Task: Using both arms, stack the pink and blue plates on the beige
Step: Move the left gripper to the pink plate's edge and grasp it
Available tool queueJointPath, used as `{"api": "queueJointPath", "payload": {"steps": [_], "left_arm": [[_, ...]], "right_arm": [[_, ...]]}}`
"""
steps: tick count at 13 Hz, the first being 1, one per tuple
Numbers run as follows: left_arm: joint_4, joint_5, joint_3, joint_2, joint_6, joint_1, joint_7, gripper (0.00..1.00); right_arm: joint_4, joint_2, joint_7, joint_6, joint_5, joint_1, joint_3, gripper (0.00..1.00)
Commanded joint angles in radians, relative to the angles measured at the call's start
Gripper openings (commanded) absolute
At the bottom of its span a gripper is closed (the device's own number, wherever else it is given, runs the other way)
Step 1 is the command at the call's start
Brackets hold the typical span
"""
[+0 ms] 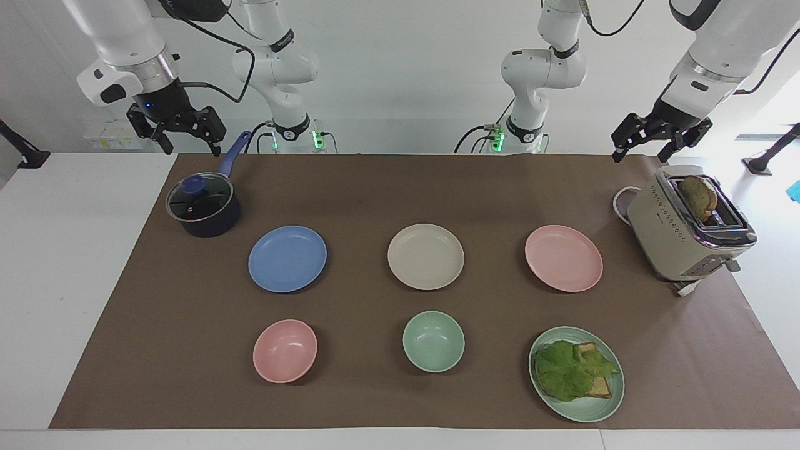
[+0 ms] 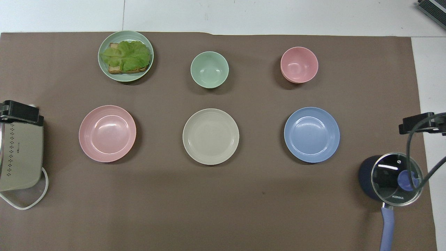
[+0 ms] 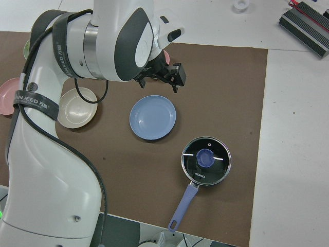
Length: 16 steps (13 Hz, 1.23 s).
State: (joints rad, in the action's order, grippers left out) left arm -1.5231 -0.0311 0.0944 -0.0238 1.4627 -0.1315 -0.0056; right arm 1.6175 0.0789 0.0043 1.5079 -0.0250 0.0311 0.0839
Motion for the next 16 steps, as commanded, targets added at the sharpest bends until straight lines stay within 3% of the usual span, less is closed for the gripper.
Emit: {"api": "queueJointPath", "payload": {"steps": [1, 4, 11, 13, 16], "left_arm": [[-0.009, -0.009, 0.005, -0.021, -0.016, -0.010, 0.012, 1.00], [-0.113, -0.006, 0.007, -0.050, 0.039, 0.000, 0.018, 1.00], [-0.441, -0.007, 0.011, -0.041, 0.344, 0.044, 0.004, 1.00], [-0.521, -0.012, 0.010, -0.007, 0.462, 0.082, 0.003, 1.00], [-0.575, -0.013, 0.010, 0.100, 0.576, 0.084, -0.072, 1.00]], "right_arm": [[-0.001, 0.009, 0.011, -0.008, 0.000, -0.005, -0.006, 1.00], [-0.001, 0.009, 0.011, -0.008, 0.000, -0.005, -0.006, 1.00], [-0.001, 0.009, 0.011, -0.008, 0.000, -0.005, -0.006, 1.00], [-0.001, 0.009, 0.011, -0.008, 0.000, -0.005, -0.006, 1.00], [-0.001, 0.009, 0.011, -0.008, 0.000, -0.005, -0.006, 1.00]]}}
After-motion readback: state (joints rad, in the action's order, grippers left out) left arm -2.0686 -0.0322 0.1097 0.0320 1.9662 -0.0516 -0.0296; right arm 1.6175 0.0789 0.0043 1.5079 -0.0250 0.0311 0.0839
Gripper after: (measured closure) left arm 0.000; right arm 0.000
